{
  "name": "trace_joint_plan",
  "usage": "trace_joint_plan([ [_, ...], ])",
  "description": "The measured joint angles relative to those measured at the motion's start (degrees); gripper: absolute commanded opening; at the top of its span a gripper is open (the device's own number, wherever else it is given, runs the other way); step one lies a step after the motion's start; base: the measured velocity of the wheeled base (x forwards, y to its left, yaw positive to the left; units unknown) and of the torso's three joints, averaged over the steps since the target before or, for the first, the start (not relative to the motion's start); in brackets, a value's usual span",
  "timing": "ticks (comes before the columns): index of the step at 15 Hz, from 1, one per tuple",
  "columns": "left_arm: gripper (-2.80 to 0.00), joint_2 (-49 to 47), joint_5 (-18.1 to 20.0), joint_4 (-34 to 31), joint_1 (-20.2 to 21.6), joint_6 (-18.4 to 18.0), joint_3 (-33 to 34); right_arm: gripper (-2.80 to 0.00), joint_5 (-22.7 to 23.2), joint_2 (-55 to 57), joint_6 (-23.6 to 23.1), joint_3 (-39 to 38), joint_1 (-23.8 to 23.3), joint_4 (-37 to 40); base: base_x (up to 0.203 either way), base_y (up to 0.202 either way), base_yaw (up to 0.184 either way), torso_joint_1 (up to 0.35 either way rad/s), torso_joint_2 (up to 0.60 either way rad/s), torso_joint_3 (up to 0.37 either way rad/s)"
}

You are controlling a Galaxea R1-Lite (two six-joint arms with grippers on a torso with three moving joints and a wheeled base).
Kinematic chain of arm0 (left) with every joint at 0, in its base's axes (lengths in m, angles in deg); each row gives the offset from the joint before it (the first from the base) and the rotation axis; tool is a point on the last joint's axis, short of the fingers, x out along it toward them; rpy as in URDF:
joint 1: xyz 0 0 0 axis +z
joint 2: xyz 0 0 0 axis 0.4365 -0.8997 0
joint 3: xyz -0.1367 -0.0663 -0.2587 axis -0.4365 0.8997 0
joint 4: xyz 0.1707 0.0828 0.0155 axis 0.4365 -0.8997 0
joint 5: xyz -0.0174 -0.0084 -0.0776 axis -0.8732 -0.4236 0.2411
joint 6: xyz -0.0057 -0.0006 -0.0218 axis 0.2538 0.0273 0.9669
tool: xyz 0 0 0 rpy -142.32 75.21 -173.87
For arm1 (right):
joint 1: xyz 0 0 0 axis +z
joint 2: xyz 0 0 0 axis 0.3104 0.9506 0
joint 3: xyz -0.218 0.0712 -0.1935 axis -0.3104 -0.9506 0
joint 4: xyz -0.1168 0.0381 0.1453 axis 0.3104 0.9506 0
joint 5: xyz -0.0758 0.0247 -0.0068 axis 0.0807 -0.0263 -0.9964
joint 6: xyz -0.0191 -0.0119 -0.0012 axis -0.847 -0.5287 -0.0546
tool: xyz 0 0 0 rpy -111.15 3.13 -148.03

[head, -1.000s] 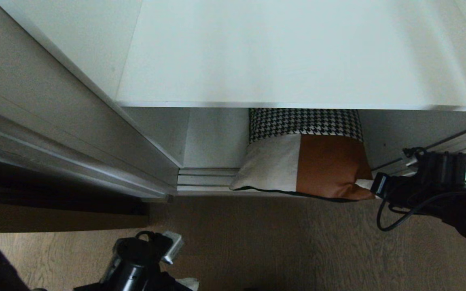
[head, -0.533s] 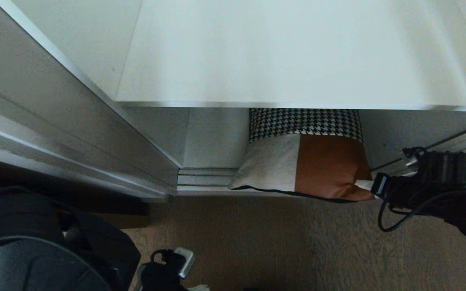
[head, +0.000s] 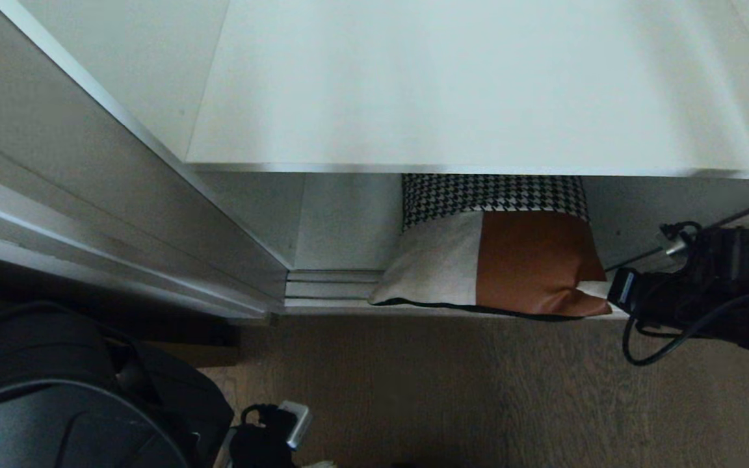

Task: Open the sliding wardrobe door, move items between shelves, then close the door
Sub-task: Place the pillow on the higher shelf

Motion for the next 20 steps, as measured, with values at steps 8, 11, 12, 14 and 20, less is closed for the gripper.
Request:
trace_joint_plan([
  [8, -2.80, -0.5, -3.7, 0.0, 0.2, 0.9, -0.8, -2.80, 2.2, -3.3, 0.0, -1.5, -0.6, 1.0, 0.000, 0.000, 0.000, 0.000, 0.00, 0.000],
  [11, -2.80, 3.9, -3.8, 0.0, 0.1, 0.9, 1.2, -2.80, 2.3, -3.6, 0.0, -2.4, -0.6, 0.7, 0.000, 0.000, 0.000, 0.000, 0.00, 0.000],
  [12, -2.80, 6.1, -3.9, 0.0, 0.1, 0.8, 2.0, -2.80, 2.3, -3.7, 0.0, -2.5, -0.6, 0.6, 0.000, 0.000, 0.000, 0.000, 0.00, 0.000],
  [14, -2.80, 11.4, -4.0, -0.1, 0.1, 0.0, 3.2, -2.80, 2.3, -3.7, 0.0, -2.6, -0.6, 0.6, 0.000, 0.000, 0.000, 0.000, 0.00, 0.000],
  [20, -2.80, 24.1, -9.2, -0.1, 0.2, -3.6, 4.1, -2.80, 2.3, -3.3, 0.3, -3.0, -0.6, 0.7, 0.000, 0.000, 0.000, 0.000, 0.00, 0.000],
])
